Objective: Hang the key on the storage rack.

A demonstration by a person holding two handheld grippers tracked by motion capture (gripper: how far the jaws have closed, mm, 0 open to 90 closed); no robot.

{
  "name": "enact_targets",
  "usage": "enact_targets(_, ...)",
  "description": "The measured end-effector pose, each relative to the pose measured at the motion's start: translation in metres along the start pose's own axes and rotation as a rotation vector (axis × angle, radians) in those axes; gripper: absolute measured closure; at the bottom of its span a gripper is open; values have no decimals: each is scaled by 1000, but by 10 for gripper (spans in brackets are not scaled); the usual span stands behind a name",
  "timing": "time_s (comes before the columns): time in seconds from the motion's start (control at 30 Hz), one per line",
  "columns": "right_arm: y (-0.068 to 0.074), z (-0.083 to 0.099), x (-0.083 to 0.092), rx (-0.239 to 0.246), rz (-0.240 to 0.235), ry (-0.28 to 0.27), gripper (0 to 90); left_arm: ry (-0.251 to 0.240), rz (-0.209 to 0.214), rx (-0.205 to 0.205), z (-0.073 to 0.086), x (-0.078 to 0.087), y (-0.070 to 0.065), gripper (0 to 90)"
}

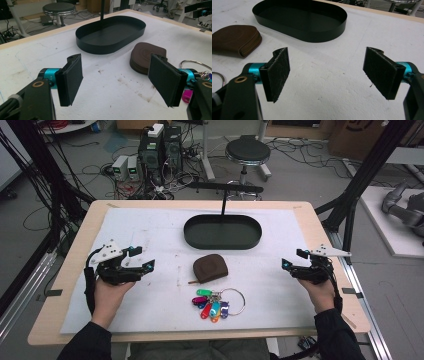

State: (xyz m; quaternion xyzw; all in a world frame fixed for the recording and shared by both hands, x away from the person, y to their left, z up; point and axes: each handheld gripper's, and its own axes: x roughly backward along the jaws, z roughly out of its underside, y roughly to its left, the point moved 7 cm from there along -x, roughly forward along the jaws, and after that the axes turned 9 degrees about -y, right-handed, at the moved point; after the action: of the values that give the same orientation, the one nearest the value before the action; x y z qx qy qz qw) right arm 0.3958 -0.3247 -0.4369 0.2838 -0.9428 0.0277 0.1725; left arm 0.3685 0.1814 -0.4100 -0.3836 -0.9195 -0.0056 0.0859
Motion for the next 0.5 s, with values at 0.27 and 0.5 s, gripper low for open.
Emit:
enact_targets(0.27,0,1,1,-1,3,4,221,3,-3,3,-1,-4,-1,278)
enact_targets(0.5,-3,4,4,-7,9,7,221,18,-3,6,1,-14,-2,280)
